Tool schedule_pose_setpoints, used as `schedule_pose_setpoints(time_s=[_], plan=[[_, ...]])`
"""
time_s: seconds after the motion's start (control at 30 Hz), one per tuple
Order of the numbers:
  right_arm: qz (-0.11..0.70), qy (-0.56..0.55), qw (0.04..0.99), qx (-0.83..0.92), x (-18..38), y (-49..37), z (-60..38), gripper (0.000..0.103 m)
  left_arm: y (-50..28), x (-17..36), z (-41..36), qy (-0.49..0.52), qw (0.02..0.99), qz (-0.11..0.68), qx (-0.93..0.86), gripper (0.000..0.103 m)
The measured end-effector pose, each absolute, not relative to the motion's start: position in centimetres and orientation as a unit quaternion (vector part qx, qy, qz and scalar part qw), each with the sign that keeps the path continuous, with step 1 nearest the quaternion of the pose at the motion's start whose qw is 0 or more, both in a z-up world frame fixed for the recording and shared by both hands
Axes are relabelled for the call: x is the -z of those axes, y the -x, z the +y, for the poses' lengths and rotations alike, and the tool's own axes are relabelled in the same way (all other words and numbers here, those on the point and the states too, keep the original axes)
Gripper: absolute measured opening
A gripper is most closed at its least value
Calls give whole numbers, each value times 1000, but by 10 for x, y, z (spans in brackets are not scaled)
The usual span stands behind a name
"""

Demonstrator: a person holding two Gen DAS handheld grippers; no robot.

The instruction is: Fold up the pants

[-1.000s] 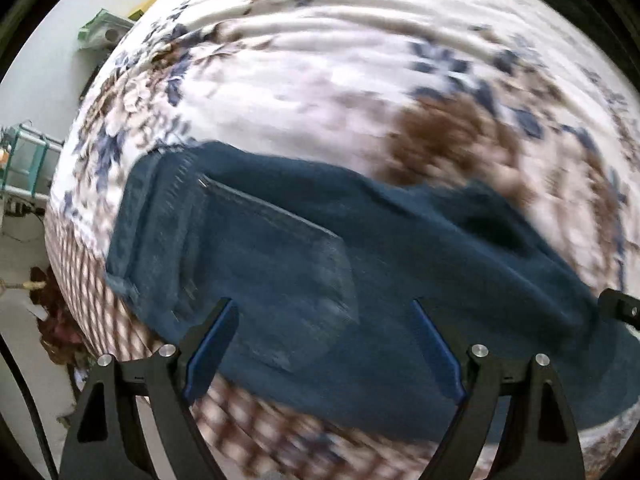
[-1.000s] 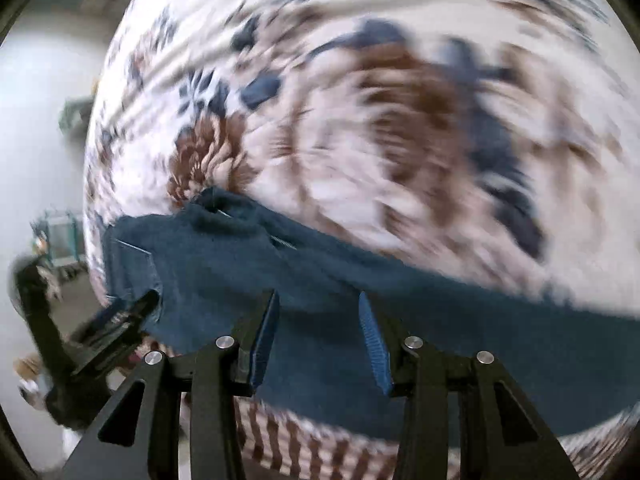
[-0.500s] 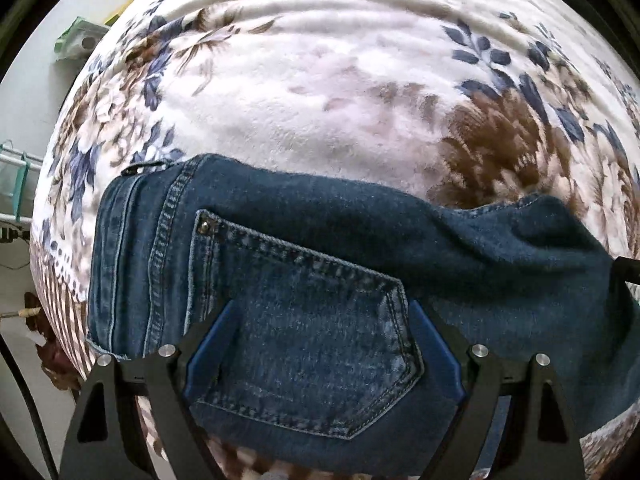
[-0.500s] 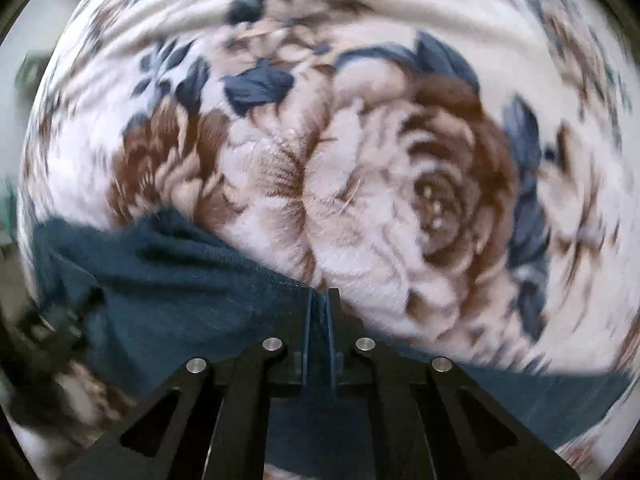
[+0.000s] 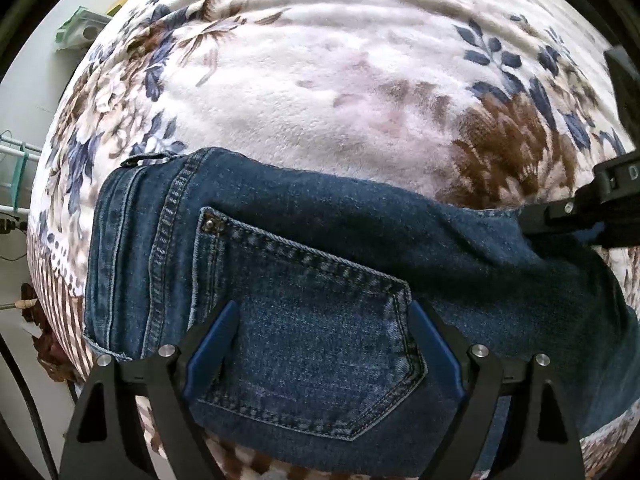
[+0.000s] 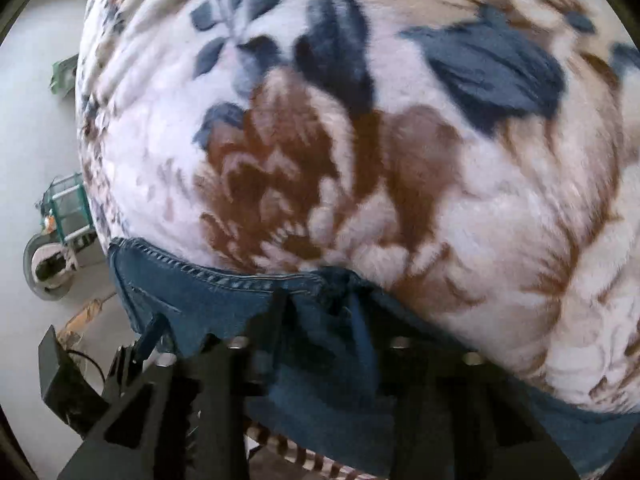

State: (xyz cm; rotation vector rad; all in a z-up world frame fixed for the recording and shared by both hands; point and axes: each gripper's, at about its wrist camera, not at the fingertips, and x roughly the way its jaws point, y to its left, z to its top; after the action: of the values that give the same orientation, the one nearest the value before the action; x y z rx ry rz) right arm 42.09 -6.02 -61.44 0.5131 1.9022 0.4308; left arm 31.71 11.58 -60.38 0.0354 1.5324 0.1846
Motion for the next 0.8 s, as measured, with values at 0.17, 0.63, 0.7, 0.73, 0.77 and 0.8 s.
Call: schedule_pose_setpoints(time_s=[0.17,0.63,0.7,0.73,0.77,0.8], plan=[[757,-174,612,-152,589,-447,-62,0,-318,607,114,-19,717,693,-80,87],[788,-130,579,-164,621,-439,-48,21,-330,599,128,4,711,697,-92,87],[772,-148,607,-112,612,-444,-65,7,-331,596,128,2,712,696,-92,87],[761,-189,612,-102,604,-443,-79,8,-330,593,127,2,715,694,-90,87],[746,-236,615,-98,594,-438,-96,8,-329,586,125,3,722,687,-85,87],[734,-267,617,-97,586,-432,-110,10,-329,581,123,3,727,682,-79,87]])
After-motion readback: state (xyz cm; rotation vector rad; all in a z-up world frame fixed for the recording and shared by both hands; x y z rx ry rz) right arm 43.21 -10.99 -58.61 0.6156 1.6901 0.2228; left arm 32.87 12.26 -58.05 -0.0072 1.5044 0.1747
